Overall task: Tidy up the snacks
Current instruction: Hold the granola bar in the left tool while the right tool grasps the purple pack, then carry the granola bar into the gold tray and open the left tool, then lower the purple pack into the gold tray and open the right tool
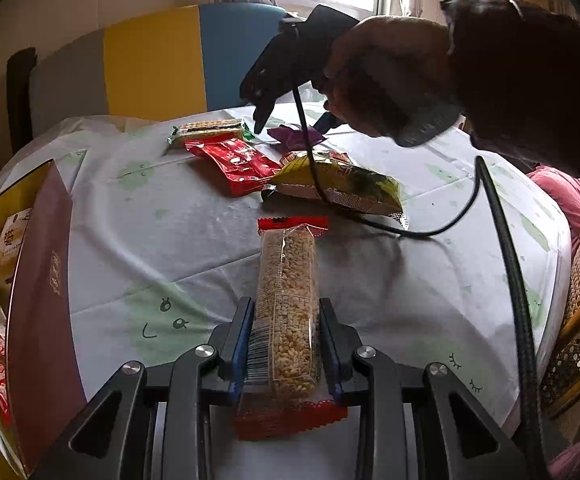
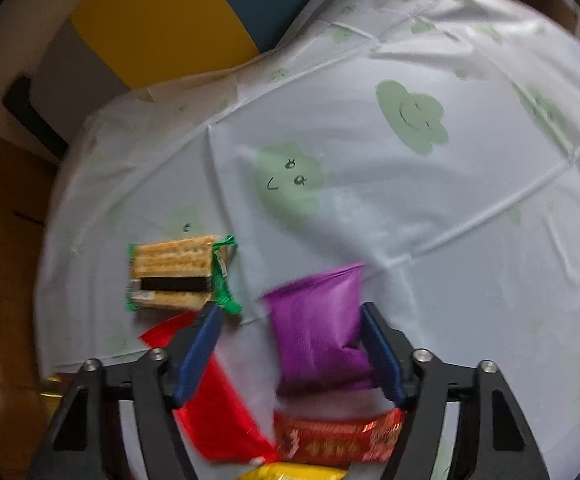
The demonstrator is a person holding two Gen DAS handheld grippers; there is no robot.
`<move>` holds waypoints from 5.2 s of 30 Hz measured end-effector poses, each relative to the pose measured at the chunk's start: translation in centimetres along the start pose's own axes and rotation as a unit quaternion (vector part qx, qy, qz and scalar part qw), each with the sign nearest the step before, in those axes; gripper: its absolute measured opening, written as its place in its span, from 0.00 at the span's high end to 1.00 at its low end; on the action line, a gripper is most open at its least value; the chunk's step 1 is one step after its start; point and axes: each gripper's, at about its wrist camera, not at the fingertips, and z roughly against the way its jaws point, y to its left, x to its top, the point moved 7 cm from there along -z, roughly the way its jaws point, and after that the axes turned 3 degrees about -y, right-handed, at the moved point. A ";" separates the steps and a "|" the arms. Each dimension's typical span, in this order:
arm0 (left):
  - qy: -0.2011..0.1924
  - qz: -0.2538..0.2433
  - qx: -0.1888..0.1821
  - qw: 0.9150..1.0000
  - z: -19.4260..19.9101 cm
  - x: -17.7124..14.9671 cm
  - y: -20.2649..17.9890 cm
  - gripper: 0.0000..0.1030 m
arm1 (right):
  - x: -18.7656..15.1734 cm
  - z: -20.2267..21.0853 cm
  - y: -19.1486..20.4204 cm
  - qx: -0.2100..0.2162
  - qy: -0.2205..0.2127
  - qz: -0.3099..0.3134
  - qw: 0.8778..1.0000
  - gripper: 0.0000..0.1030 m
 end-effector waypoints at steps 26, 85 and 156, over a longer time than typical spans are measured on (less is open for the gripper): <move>0.018 -0.002 0.021 1.000 -0.5 0.4 -0.2 0.69 | -6.3 7.0 -11.7 -0.127 0.014 0.187 0.974 0.62; 0.032 0.412 0.186 0.891 12.4 -2.0 28.2 0.70 | -10.0 8.2 -9.0 -0.166 -0.011 0.277 0.946 0.62; 0.021 0.301 0.233 0.925 15.5 -3.9 21.8 0.66 | -25.1 9.2 24.4 0.130 -0.024 0.433 0.892 0.57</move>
